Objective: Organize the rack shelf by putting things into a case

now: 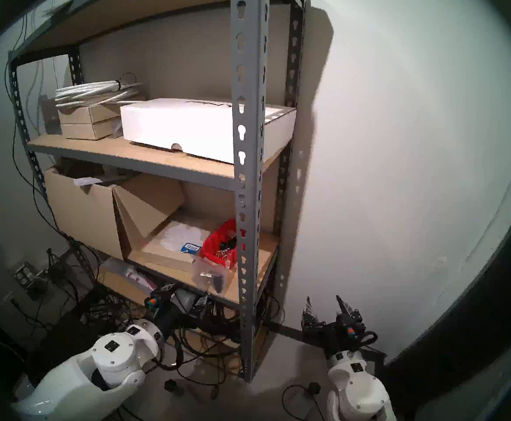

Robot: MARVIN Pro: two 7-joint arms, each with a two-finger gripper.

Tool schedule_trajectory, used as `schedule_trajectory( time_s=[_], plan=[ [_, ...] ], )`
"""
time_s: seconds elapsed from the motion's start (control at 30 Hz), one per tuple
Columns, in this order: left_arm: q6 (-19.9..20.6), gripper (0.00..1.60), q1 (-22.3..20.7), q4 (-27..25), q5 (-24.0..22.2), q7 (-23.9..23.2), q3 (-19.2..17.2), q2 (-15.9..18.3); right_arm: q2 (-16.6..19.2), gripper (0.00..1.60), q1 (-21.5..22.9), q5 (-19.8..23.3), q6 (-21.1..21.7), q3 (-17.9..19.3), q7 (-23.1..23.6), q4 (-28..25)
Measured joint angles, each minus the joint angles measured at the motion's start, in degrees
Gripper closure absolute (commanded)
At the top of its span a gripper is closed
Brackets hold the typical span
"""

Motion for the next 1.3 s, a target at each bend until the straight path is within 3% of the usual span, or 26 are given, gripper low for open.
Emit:
schedule_trajectory(
  time_s=[0.7,1.3],
  plan=[
    [-4.2,0.0,-2.4,2.2,-0.1,0.2,0.6,-3.3,0.0,0.0,0.0,0.0,0.0,0.0,0.0,0.0],
    [-4.4,0.0,-5.8,4.3,0.5,-0.8,2.3,-5.8,0.0,0.0,0.0,0.0,0.0,0.0,0.0,0.0]
  ],
)
